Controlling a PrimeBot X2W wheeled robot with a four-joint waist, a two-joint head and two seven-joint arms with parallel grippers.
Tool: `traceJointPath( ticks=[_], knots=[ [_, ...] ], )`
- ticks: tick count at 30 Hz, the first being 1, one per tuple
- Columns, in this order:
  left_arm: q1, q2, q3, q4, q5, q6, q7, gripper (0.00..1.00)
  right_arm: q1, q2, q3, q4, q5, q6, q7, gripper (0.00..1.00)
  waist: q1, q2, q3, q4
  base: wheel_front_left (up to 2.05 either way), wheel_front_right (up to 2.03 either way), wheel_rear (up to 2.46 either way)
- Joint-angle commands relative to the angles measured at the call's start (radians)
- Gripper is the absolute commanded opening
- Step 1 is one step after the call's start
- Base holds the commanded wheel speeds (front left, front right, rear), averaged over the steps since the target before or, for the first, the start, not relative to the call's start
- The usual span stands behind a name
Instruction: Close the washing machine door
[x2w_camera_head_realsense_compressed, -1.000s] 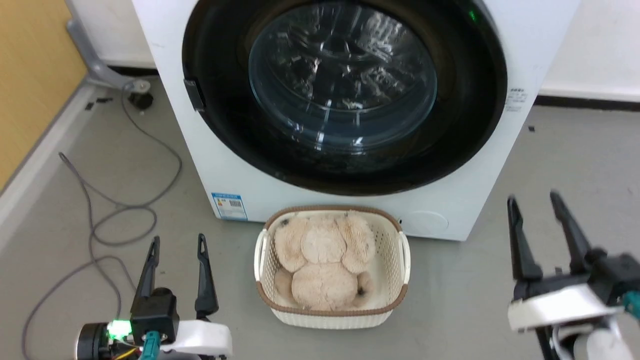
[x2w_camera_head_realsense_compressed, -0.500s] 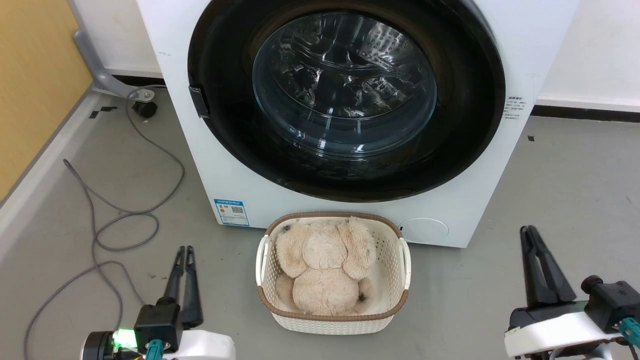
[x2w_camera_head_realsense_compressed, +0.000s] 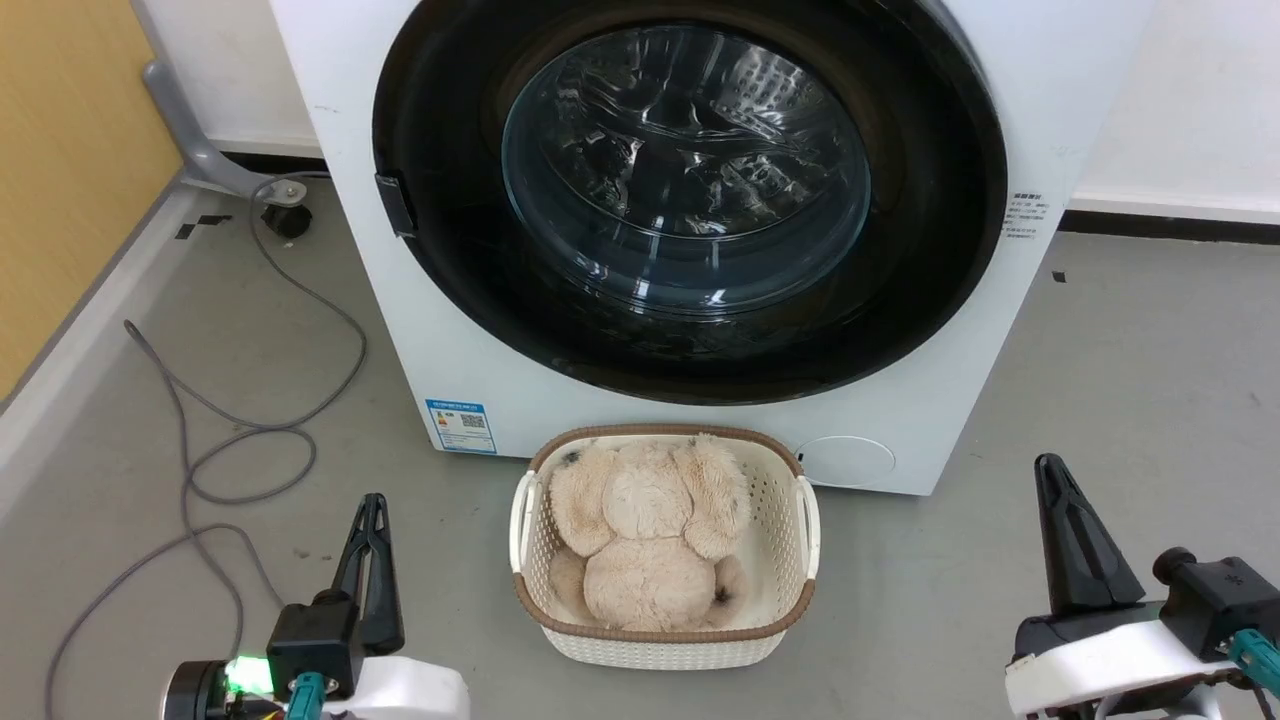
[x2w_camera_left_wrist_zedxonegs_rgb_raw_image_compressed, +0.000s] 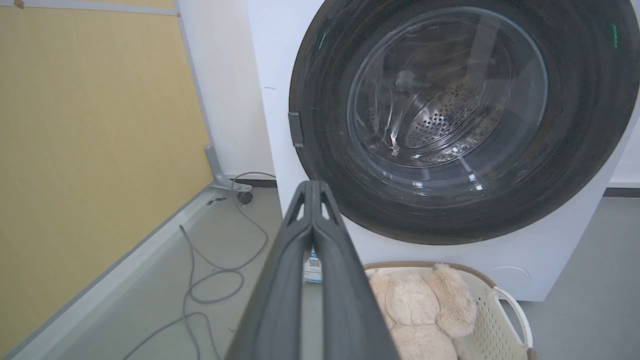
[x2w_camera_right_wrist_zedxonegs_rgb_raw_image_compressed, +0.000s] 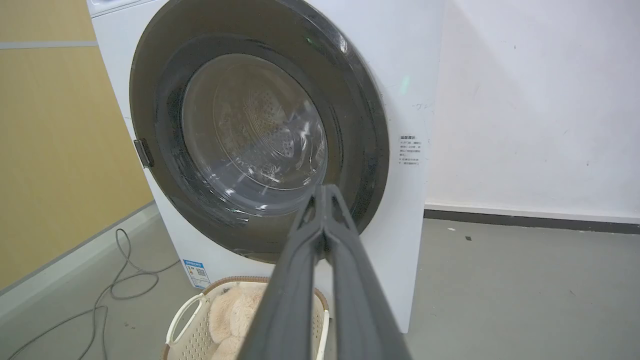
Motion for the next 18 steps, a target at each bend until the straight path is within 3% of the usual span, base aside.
traceJointPath(
  ticks=[1, 18],
  knots=[
    [-0.003, -0.002, 0.005, -0.005, 0.003, -0.008, 0.007, 0.0, 0.004, 0.001, 0.002, -0.008, -0.009, 0.0, 0.007, 0.0, 0.0, 0.0, 0.0, -0.001, 0.0, 0.0, 0.0],
    [-0.005, -0.006, 0.017, -0.012, 0.006, -0.033, 0.041, 0.0, 0.008, 0.002, 0.009, -0.019, -0.028, 0.0, 0.042, 0.0, 0.0, 0.0, -0.001, -0.008, 0.0, 0.0, 0.0]
  ],
)
